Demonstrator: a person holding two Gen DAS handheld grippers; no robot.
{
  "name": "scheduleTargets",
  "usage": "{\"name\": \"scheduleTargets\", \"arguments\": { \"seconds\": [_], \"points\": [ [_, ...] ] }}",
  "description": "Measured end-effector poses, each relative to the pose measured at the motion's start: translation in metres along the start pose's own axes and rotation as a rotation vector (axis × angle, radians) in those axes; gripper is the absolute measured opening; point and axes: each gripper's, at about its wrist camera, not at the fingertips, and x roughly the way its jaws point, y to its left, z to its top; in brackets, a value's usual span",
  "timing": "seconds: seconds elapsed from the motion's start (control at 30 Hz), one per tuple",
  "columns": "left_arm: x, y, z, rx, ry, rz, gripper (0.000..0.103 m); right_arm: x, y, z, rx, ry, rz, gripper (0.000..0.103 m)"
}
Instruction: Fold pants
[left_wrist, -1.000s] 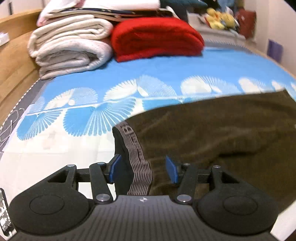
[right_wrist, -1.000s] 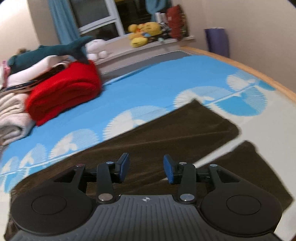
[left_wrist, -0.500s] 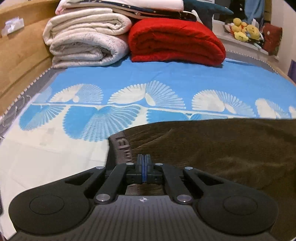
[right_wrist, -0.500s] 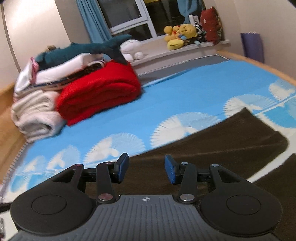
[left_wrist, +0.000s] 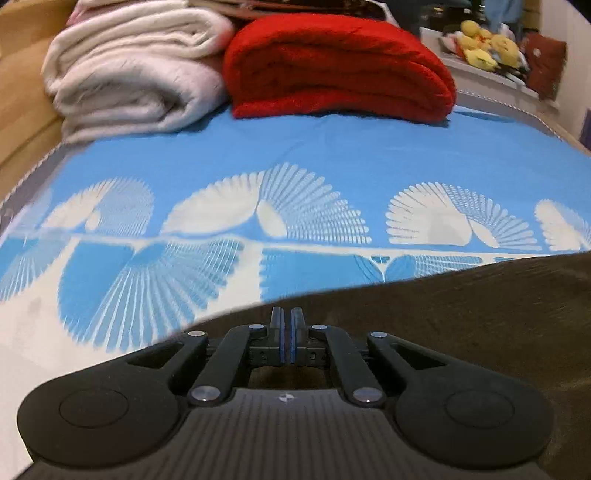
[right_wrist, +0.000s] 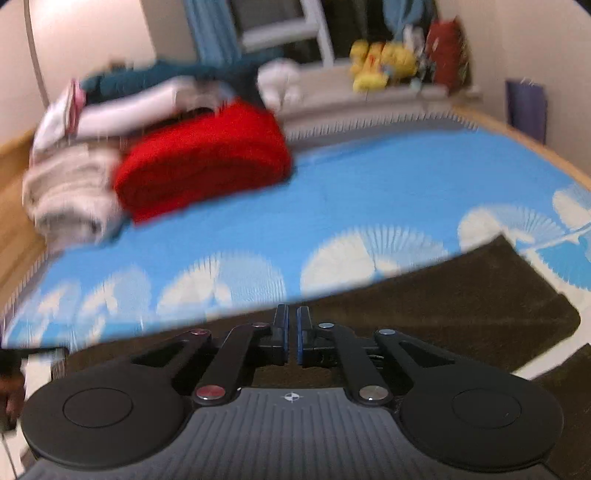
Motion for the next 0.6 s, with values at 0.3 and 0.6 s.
{"name": "scheduleTargets", "arguments": {
  "seconds": [0.3,0.6],
  "points": [
    [0.068,0.003,0.006,0.004,0.075,-0.078,0.056,0.043,-0.023,-0.036,-0.207,0.326,-0.139,0.005],
    [0.086,0.008,-0.006,0.054,0.104,-0.143,0.040,0.045,-0.043,-0.034,-0.155,0.328,-0.166,0.005]
  ]
}}
